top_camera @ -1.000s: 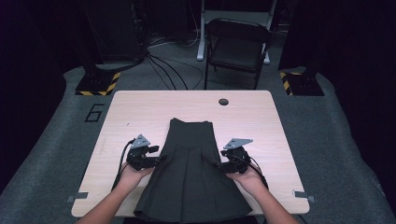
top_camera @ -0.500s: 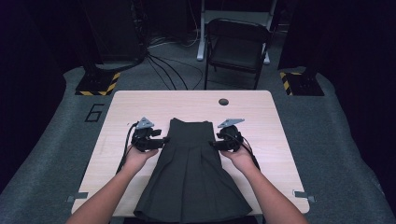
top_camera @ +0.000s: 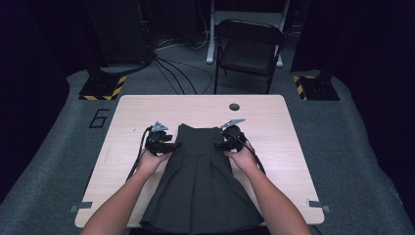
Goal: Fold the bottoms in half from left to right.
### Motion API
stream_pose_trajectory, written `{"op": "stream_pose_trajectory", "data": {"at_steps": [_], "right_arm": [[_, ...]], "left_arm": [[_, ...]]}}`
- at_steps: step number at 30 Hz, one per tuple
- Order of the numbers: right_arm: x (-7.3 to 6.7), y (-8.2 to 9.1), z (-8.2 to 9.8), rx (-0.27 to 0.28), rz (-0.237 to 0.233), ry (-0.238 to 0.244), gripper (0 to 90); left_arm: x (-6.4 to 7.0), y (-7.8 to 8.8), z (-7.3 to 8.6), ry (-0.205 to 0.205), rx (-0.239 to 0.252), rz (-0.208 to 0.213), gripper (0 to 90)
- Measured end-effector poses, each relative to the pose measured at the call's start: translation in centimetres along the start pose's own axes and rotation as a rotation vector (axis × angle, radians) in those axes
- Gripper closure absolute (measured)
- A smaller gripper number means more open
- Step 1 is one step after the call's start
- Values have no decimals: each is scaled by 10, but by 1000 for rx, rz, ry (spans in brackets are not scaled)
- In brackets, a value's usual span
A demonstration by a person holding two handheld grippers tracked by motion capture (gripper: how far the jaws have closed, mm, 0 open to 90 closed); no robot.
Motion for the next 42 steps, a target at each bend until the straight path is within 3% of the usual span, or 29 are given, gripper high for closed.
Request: {"op": "stream_pose_trajectory", "data": {"at_steps": [13, 21, 25, 30, 31, 33, 35, 42], "right_arm": [[3, -20, 11, -75, 43, -13, 346], [6, -24, 16, -74, 1, -52, 394], [4, -23, 18, -53, -25, -66, 468], [4, -22, 20, -48, -55, -80, 529], [3, -22, 19, -47, -55, -90, 537], [3, -22, 19, -43, -53, -59, 570], [2, -22, 18, -42, -51, -51, 580], [-2, -20, 17, -38, -37, -33, 649]], "left_arm": [[-9, -23, 11, 32, -33, -43, 376], [-12, -31, 19, 81, -45, -48, 361], [-11, -32, 19, 78, -42, -57, 361], [-10, -33, 19, 46, -44, -54, 372], [-9, -34, 19, 56, -40, -46, 393], [-7, -34, 19, 35, -50, -31, 479], [-6, -34, 19, 23, -55, -26, 496], [-6, -33, 19, 39, -52, -10, 637]]}}
Point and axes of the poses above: each handheld gripper's, and its own axes: y roughly backward along the jaws, z roughly out of its underside, x roughly to its right, the point moved 5 cm from there along -y, roughly forward along the jaws, and after that the axes turned 9 degrees about z, right-handed, at the moved point
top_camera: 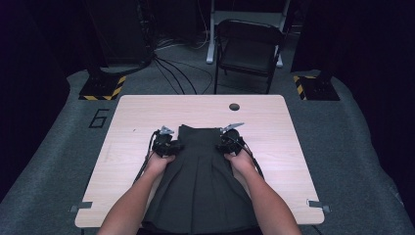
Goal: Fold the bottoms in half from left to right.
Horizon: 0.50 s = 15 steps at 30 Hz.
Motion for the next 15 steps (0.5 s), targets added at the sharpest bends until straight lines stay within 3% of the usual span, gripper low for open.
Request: {"op": "stream_pose_trajectory", "data": {"at_steps": [7, 15], "right_arm": [[-4, 1, -1, 19, 27, 51, 763], [-6, 3, -2, 26, 19, 76, 816]], "left_arm": [[2, 0, 0, -46, 7, 3, 741], [2, 1, 0, -42, 23, 12, 777]]}}
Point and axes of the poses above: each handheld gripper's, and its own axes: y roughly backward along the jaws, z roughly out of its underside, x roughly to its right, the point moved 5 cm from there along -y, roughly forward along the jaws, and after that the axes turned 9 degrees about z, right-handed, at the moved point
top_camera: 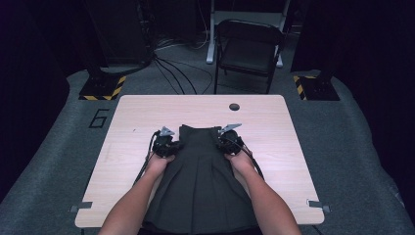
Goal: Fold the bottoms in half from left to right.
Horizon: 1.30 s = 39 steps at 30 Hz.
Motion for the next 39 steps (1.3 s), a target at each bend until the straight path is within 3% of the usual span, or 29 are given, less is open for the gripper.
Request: {"op": "stream_pose_trajectory", "data": {"at_steps": [1, 4, 5, 8, 14, 21, 25, 31, 32, 34, 39], "right_arm": [[0, 2, -2, 10, 12, 18, 820], [-2, 5, -3, 23, 10, 3, 822], [0, 6, -4, 37, 8, 27, 823], [0, 12, -7, 62, 6, 21, 825], [1, 29, -13, 134, 2, 68, 826], [1, 34, -14, 157, 13, 85, 826], [3, 35, -14, 159, 17, 71, 824], [6, 33, -16, 161, 24, 44, 815], [7, 32, -16, 156, 19, 10, 806], [9, 31, -16, 152, 20, -1, 799], [13, 26, -13, 123, 33, -52, 644]], "left_arm": [[0, 1, -1, 3, 4, -5, 783], [2, 2, -2, 2, 16, -12, 787], [3, 2, -3, 3, 21, -13, 789], [5, 6, -6, -10, 35, -13, 793], [11, 17, -14, -46, 68, -10, 800], [19, 29, -25, -76, 102, 3, 806], [25, 36, -32, -91, 143, 2, 810], [31, 43, -46, -118, 156, 1, 815], [32, 44, -49, -125, 157, 1, 817], [35, 44, -54, -152, 145, -2, 818], [40, 39, -61, -171, 155, -13, 820]]}}
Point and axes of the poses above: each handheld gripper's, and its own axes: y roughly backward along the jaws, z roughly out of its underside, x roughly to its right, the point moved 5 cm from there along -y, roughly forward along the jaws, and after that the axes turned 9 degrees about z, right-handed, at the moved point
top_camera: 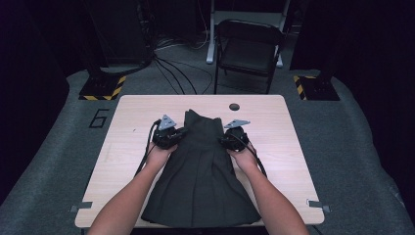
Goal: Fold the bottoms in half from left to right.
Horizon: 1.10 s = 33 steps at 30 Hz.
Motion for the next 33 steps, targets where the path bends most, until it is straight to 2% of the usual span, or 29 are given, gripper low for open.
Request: {"op": "stream_pose_trajectory", "data": {"at_steps": [1, 4, 5, 6, 8, 9, 11, 12, 13, 17, 19, 21, 22, 25, 26, 27, 29, 30, 32, 33], "right_arm": [[1, 0, 2, -15, 23, -4, 571], [1, 2, 2, -17, 42, 2, 543], [-1, 6, 0, -4, 53, 22, 521], [-1, 6, 0, -4, 53, 22, 521], [-14, 16, -4, 16, 20, 34, 508], [-14, 16, -4, 16, 20, 34, 508], [-34, 25, -5, 35, -41, 64, 495], [-34, 25, -5, 35, -41, 64, 495], [-41, 28, -3, 39, -60, 67, 495], [-67, 32, 11, 10, -116, 101, 476], [-74, 30, 19, -16, -116, 141, 475], [-70, 25, 27, -53, -106, 154, 475], [-70, 25, 27, -53, -106, 154, 475], [-60, 20, 42, -105, -109, 105, 477], [-60, 20, 42, -105, -109, 105, 477], [-58, 19, 46, -98, -110, 85, 477], [-56, 19, 47, -97, -113, 94, 477], [-55, 18, 49, -103, -118, 74, 476], [-54, 17, 50, -107, -128, 71, 476], [-52, 15, 52, -104, -149, 48, 480]], "left_arm": [[0, -1, 0, -10, -19, -1, 821], [-1, -4, 2, -10, -25, -12, 822], [-2, -4, 2, -10, -27, -17, 823], [-3, -4, 2, -8, -27, -20, 823], [-5, -3, 1, -5, -23, -28, 825], [-5, -3, 1, -5, -23, -28, 826], [-6, -2, 0, -5, -20, -35, 828], [-7, -1, -1, -2, -18, -38, 828], [-8, -1, -2, -3, -18, -41, 829], [-10, 1, -4, -9, -21, -46, 834], [-10, 2, -6, -10, -18, -48, 834], [-10, 2, -7, -10, -13, -52, 834], [-10, 3, -7, -11, -14, -52, 834], [-9, 3, -8, -17, -14, -49, 835], [-9, 3, -8, -17, -15, -46, 835], [-9, 3, -8, -19, -20, -42, 835], [-7, 3, -8, -21, -17, -37, 835], [-6, 3, -9, -21, -5, -36, 835], [-2, 5, -11, -27, 1, -23, 835], [0, 6, -12, -33, 9, -18, 835]]}}
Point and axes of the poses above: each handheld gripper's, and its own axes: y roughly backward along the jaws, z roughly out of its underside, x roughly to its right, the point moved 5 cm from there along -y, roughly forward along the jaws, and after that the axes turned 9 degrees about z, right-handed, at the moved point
